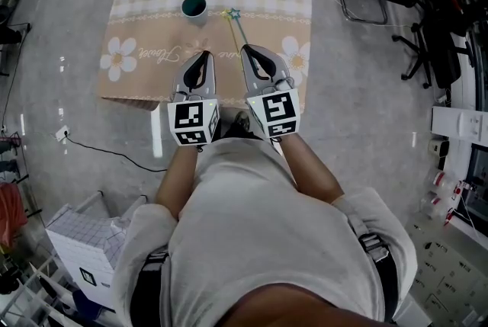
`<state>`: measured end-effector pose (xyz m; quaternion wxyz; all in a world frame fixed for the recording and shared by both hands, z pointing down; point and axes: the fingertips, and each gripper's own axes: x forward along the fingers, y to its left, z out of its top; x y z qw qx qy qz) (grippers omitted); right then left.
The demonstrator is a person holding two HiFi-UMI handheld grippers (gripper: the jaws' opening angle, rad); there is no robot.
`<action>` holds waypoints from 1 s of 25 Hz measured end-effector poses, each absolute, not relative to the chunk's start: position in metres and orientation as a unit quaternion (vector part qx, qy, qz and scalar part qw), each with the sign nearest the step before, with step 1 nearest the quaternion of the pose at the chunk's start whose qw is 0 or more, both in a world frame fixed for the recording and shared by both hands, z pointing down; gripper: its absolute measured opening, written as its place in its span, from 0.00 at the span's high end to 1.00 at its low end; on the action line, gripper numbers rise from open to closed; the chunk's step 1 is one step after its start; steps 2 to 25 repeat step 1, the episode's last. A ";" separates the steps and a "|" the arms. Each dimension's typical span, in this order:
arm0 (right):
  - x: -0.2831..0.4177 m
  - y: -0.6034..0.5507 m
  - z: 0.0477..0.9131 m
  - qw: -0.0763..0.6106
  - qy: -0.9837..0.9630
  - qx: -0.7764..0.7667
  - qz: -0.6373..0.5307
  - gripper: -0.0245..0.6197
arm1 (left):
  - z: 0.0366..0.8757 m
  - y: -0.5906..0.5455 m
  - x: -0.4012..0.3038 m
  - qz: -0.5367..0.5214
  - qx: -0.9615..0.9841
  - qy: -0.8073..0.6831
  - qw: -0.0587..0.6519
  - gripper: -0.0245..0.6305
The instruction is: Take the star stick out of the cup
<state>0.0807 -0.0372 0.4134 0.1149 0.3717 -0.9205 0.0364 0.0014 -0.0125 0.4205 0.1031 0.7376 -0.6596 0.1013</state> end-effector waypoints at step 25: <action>0.080 -0.038 0.413 0.117 -0.920 0.372 0.037 0.96 | 0.420 -0.013 0.000 0.101 0.738 -0.659 0.104 0.96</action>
